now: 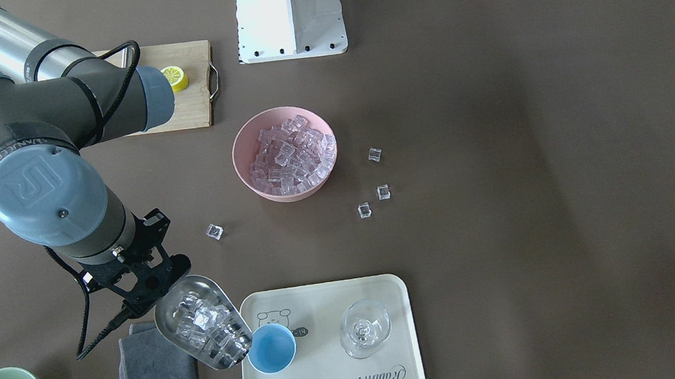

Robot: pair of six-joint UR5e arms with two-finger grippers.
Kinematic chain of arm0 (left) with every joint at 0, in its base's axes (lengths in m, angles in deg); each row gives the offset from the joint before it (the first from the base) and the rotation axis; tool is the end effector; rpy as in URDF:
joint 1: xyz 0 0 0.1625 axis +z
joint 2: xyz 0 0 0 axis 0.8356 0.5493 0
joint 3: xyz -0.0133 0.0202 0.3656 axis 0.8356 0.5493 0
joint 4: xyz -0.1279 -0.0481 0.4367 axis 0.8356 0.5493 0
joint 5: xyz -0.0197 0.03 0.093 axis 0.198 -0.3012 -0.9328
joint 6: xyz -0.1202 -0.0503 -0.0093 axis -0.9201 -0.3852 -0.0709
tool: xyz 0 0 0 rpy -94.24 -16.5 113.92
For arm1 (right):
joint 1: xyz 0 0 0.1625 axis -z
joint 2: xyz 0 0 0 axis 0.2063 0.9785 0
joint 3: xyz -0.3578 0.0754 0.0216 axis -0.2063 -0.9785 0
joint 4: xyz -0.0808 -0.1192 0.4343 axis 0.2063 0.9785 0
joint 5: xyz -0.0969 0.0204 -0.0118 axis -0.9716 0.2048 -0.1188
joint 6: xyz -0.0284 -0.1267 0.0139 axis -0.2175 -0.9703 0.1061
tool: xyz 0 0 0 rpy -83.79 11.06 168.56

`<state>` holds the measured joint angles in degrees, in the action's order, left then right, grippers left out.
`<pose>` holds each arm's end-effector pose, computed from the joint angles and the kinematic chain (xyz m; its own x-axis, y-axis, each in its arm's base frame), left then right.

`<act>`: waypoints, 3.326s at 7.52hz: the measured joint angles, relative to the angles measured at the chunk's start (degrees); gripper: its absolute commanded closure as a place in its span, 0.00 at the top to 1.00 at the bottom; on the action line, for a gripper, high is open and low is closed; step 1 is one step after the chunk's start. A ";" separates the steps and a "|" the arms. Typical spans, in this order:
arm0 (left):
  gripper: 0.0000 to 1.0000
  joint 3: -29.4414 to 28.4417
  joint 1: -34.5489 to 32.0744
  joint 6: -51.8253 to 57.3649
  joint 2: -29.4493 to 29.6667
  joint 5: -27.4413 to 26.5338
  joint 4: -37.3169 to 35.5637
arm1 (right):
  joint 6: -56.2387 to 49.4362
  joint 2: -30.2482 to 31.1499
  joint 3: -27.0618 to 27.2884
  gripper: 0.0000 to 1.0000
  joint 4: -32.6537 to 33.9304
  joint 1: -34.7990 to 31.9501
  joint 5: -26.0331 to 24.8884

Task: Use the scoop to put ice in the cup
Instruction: 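Carry the ice-filled scoop over the light-blue cup with the right gripper, then tilt the scoop to pour ice into the light-blue cup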

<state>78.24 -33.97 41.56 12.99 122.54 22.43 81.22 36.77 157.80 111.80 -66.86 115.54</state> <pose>-0.0495 -0.5991 0.6344 0.7198 0.0967 -0.6874 -0.0423 0.9945 0.0956 -0.3780 -0.6517 0.2074 0.5680 -0.6676 0.4813 0.5984 0.7365 0.3155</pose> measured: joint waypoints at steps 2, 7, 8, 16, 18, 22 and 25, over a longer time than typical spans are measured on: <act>0.99 7.17 2.76 -6.64 0.75 1.66 -5.36 | -3.51 -1.84 -1.46 0.00 4.19 1.37 -2.09; 0.99 10.30 3.77 -7.59 -1.97 1.70 -5.93 | -10.38 -9.04 -9.31 0.00 11.66 1.86 -6.11; 0.99 9.96 3.77 -7.59 -2.43 1.76 -5.85 | -11.41 -10.25 -10.90 0.00 12.40 1.86 -6.69; 0.99 10.55 3.80 -7.52 -1.70 1.62 -3.21 | -14.91 -15.80 -18.40 0.00 16.12 1.87 -9.91; 0.99 10.72 3.81 -7.52 -1.59 1.68 -3.15 | -14.98 -17.53 -19.72 0.00 17.15 1.87 -10.69; 0.99 10.78 3.82 -7.52 -1.27 1.72 -3.14 | -16.14 -19.61 -22.15 0.00 17.82 1.93 -12.50; 0.99 10.78 3.82 -7.52 -1.07 1.69 -3.14 | -17.52 -20.47 -23.53 0.00 17.87 1.95 -13.49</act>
<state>89.02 -30.15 34.04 11.92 124.23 19.30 63.70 16.30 134.27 129.67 -64.91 102.05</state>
